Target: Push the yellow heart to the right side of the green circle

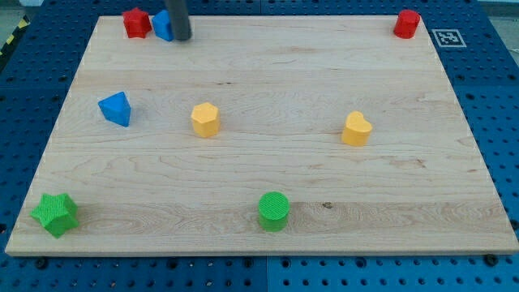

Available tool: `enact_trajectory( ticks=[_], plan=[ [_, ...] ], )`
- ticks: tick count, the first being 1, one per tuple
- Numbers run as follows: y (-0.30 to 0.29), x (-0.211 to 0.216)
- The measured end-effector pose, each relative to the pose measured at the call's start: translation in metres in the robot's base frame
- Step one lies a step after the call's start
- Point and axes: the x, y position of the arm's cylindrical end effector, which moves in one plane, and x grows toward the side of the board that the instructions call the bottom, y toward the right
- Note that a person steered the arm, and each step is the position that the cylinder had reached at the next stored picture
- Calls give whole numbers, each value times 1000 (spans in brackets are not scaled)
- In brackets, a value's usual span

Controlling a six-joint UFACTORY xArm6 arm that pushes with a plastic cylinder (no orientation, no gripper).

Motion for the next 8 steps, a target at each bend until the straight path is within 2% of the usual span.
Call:
enact_trajectory(
  ticks=[1,2,3,4,5,6,7,8],
  plan=[
    [24,-24],
    [-31,-35],
    [-4,-35],
    [71,-27],
    [101,-26],
    [101,-26],
    [106,-1],
    [107,6]
  ],
)
